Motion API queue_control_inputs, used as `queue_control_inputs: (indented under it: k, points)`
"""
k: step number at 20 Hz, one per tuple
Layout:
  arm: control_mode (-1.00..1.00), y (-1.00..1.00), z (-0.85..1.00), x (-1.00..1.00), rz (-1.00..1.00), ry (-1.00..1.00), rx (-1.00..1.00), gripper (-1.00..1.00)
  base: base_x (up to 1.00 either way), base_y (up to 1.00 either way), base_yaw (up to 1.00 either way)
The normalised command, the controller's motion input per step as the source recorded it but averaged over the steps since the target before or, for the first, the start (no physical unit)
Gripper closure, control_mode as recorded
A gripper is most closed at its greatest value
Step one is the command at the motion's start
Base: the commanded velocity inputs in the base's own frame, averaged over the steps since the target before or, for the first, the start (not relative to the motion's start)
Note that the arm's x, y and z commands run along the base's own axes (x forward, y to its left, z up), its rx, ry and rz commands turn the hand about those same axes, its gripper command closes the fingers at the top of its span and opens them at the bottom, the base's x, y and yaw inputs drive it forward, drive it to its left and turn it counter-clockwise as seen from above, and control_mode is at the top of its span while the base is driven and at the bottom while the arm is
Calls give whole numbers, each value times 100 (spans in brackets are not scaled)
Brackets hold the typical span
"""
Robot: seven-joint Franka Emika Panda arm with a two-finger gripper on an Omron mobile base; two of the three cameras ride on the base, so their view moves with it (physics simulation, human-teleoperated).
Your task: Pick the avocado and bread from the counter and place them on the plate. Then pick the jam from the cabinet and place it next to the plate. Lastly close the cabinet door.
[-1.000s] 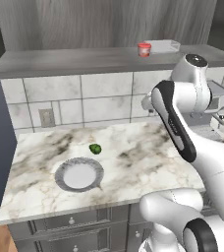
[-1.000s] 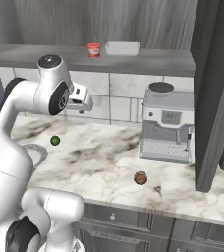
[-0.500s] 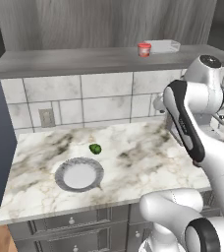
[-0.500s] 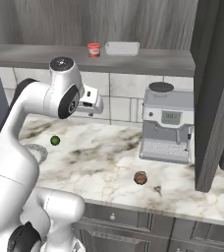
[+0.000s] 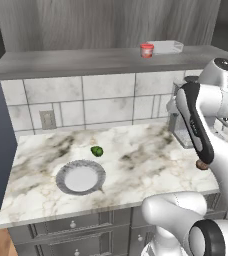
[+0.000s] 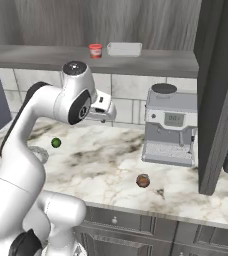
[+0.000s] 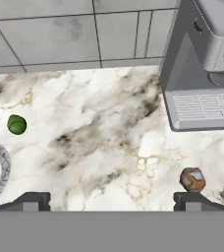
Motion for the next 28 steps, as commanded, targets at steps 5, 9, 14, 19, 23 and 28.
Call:
queue_control_inputs:
  k: [5, 9, 14, 19, 23, 28]
  points:
    - [-100, -34, -11, -18, -5, 0, 0, -100, 0, 0, 0]
    - [-100, -41, -20, -17, 0, 0, 0, -100, 0, 0, 0]
    - [-100, -41, -29, -13, 0, 0, 0, -100, 0, 0, 0]
    - [-100, -30, -28, -4, 0, 0, 0, -100, 0, 0, 0]
    - [-100, -26, -31, 0, 0, 0, 0, -100, 0, 0, 0]
    - [-100, -26, -34, 0, 0, 2, 0, -100, 0, 0, 0]
